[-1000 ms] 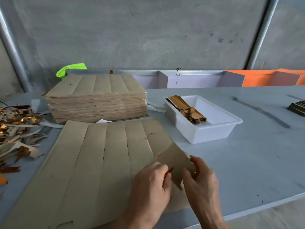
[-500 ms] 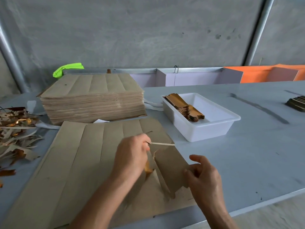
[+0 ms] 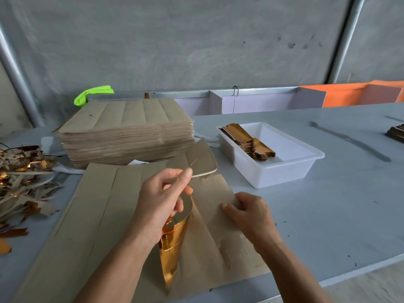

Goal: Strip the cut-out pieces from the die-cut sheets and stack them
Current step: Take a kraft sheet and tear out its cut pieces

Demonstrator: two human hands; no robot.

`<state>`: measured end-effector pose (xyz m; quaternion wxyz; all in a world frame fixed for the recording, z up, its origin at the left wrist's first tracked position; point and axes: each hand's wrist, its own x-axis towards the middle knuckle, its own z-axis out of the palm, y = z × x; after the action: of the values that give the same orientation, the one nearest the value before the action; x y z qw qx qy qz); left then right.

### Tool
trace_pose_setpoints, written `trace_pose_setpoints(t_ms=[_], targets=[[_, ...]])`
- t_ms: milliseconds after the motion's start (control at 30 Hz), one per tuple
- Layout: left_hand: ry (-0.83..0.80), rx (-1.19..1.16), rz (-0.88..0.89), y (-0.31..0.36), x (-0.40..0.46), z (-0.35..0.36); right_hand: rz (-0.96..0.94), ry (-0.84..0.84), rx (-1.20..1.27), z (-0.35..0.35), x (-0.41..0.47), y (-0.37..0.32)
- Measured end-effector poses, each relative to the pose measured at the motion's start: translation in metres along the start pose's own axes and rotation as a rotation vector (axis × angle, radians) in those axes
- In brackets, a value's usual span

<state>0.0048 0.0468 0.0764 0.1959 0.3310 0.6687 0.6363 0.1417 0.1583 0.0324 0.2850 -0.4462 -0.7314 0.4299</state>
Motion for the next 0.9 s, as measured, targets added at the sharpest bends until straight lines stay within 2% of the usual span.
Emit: trace_pose_setpoints(t_ms=[100,233,300,367,433,500,633,733,800,900], targets=[[0.137,0.037,0.066,-0.007,0.005,-0.011,0.157,-0.071,0.161,-0.012,0.001,0.006],[0.354,0.006,0.018,-0.023,0.020,-0.023,0.287,-0.110,0.223,-0.029,0.004,0.020],[0.401,0.124,0.041,-0.033,0.024,-0.025,0.345,-0.092,0.319,-0.034,0.006,0.024],[0.358,0.296,0.102,-0.037,0.021,-0.028,0.372,-0.033,0.358,-0.037,0.007,0.026],[0.182,0.440,0.139,-0.037,0.018,-0.028,0.352,0.013,0.319,-0.038,0.009,0.027],[0.026,0.480,0.137,-0.038,0.018,-0.028,0.316,0.048,0.272,-0.035,0.010,0.025],[-0.091,0.320,0.074,-0.041,0.018,-0.027,0.117,0.141,0.165,-0.021,0.015,0.014],[-0.102,0.248,0.054,-0.041,0.018,-0.025,-0.163,0.155,-0.123,-0.005,0.023,0.000],[-0.085,0.220,0.052,-0.039,0.018,-0.022,-0.248,0.170,-0.339,0.009,0.028,-0.014],[-0.073,0.203,0.070,-0.038,0.017,-0.019,-0.367,0.123,-0.467,0.029,0.029,-0.039]])
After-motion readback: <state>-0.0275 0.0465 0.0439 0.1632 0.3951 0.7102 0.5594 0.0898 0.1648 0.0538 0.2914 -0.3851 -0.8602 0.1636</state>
